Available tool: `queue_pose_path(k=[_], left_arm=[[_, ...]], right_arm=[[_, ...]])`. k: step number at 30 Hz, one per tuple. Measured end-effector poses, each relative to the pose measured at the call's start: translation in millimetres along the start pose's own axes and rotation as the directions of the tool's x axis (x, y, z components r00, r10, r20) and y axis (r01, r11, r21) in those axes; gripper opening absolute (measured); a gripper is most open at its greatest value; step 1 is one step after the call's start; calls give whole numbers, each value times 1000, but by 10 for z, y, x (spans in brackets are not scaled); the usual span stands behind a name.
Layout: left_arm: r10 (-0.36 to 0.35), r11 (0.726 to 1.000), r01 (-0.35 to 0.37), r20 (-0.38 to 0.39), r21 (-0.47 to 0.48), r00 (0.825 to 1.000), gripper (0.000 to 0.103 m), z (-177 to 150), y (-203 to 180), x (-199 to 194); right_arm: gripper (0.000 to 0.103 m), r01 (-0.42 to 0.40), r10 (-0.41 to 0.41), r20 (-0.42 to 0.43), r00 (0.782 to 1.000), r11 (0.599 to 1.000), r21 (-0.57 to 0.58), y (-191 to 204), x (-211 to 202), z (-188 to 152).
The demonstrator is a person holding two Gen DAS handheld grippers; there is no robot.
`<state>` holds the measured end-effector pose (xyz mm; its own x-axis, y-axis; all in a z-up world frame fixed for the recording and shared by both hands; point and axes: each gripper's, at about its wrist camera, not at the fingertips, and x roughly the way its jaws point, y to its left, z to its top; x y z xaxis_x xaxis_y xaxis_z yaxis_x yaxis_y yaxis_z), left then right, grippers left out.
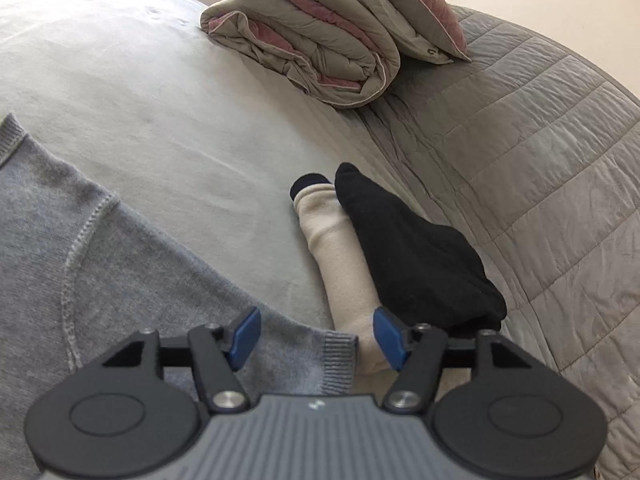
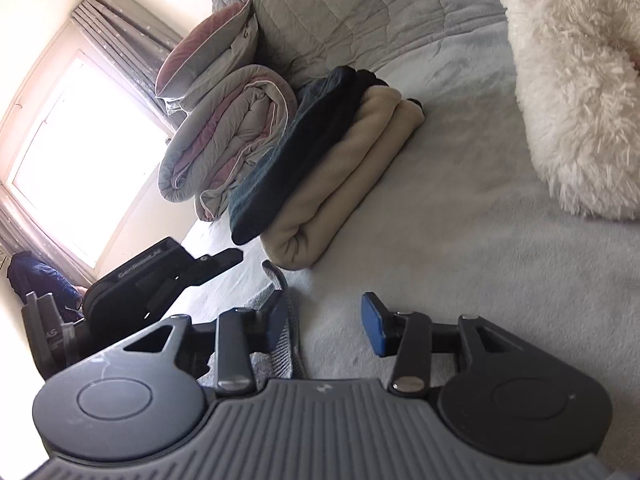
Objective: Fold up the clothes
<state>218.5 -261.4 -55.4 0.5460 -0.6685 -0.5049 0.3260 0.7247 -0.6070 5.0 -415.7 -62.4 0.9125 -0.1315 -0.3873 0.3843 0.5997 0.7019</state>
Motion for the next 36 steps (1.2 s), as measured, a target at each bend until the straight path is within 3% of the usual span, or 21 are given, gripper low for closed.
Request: queue_pose_path(k=[4, 7, 10, 13, 15, 18, 20, 25, 28, 33, 34, 36], left_arm=[[52, 998, -53, 40, 21, 998, 63, 111, 128, -289], [123, 991, -127, 82, 48, 989, 63, 188, 265, -512], [208, 972, -219, 123, 81, 970, 64, 230, 442, -719], [283, 950, -299, 155, 95, 947, 63, 247, 656, -918], [323, 936, -341, 169, 89, 931, 64, 256, 817, -1051], [379, 915, -397, 185, 69, 907, 64, 272, 1065, -1247], [417, 899, -434, 195, 53, 888, 64, 279, 1245, -1385], [503, 854, -519, 227, 15, 834, 64, 317, 1687, -1726], [540, 831, -557, 238, 5, 808, 64, 363, 1945, -1903], [572, 793, -604, 249, 74, 782, 64, 524, 2291, -2072], [581, 780, -618, 252, 100, 774, 64, 570, 2324, -2064], [628, 718, -676, 266, 165, 731, 64, 683, 2378, -2014]], right_arm=[[46, -30, 33, 31, 999, 996, -80, 85, 1, -11], [46, -103, 102, -10, 995, 982, -159, 161, 107, -12], [46, -232, 213, -110, 971, 949, -213, 217, 262, -45], [46, -328, 280, -229, 932, 921, -209, 231, 433, -87], [46, -342, 284, -269, 920, 918, -200, 227, 510, -111], [46, -305, 238, -292, 926, 929, -211, 210, 579, -106], [40, -288, 219, -292, 931, 932, -218, 202, 588, -101], [46, -278, 201, -279, 939, 921, -273, 265, 526, -125], [47, -287, 192, -278, 941, 888, -360, 380, 495, -164], [47, -322, 181, -297, 937, 778, -540, 746, 530, -348], [47, -340, 183, -318, 930, 755, -560, 827, 558, -393], [47, -378, 185, -360, 914, 708, -596, 991, 614, -484]])
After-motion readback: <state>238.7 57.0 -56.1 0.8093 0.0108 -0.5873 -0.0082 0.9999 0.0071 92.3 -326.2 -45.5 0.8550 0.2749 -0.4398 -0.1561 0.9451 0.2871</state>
